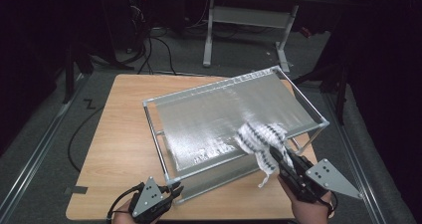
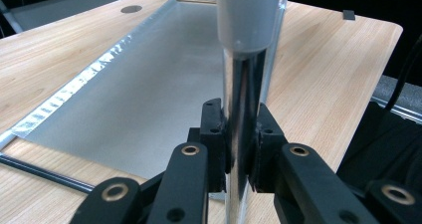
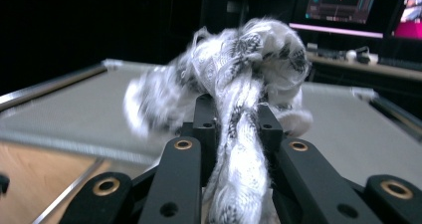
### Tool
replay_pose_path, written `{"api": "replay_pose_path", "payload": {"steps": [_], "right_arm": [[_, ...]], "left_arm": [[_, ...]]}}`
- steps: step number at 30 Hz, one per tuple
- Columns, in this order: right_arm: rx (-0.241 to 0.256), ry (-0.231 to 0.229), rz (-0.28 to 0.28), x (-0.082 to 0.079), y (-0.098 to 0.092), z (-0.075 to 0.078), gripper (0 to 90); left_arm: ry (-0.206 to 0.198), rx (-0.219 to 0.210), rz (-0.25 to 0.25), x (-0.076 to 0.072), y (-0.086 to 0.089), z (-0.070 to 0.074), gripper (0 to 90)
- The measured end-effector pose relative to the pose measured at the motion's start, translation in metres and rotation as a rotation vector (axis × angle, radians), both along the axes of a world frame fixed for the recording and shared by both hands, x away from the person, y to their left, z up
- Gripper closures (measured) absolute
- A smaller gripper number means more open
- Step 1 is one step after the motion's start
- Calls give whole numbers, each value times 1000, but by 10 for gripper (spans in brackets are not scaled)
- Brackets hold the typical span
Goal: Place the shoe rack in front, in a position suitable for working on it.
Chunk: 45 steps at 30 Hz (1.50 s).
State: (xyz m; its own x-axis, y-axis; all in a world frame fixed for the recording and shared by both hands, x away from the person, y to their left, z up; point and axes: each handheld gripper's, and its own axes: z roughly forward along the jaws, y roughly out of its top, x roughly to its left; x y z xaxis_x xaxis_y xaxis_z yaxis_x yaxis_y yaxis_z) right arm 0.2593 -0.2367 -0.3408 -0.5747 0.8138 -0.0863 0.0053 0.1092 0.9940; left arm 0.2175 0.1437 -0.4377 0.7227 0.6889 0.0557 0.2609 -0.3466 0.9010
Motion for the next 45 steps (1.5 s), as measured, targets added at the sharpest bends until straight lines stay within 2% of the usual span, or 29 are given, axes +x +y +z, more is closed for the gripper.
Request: {"api": "replay_pose_path", "payload": {"steps": [2, 5, 9, 13, 19, 22, 29, 36, 39, 45], "right_arm": [[3, -24, 7, 2, 7, 9, 779], [5, -30, 33, 7, 24, 17, 777], [-1, -23, 74, 11, 52, 18, 773], [-12, -5, 108, 12, 81, 11, 767], [-32, 53, 156, 11, 114, -8, 758], [-56, 67, 174, 8, 126, -16, 752], [-47, 101, 211, 2, 136, -29, 732], [-44, 109, 231, 0, 146, -37, 681], [-48, 103, 244, -2, 149, -38, 630], [-27, 87, 243, -4, 144, -32, 506]], "left_arm": [[0, 0, 0, 0, 0, 0, 797], [-4, 1, 1, 0, 0, 0, 796], [-7, 1, 4, 0, 0, 0, 796], [-8, 2, 2, -1, 0, -1, 795], [-9, 1, 1, 0, 0, -1, 795], [-8, 1, -3, 0, 0, -1, 795], [-2, -2, 6, 0, 0, -1, 795], [0, -5, 5, 0, 0, -1, 796], [-1, -3, 3, 0, 0, -1, 796], [-1, -3, 2, 0, 0, -1, 796]]}}
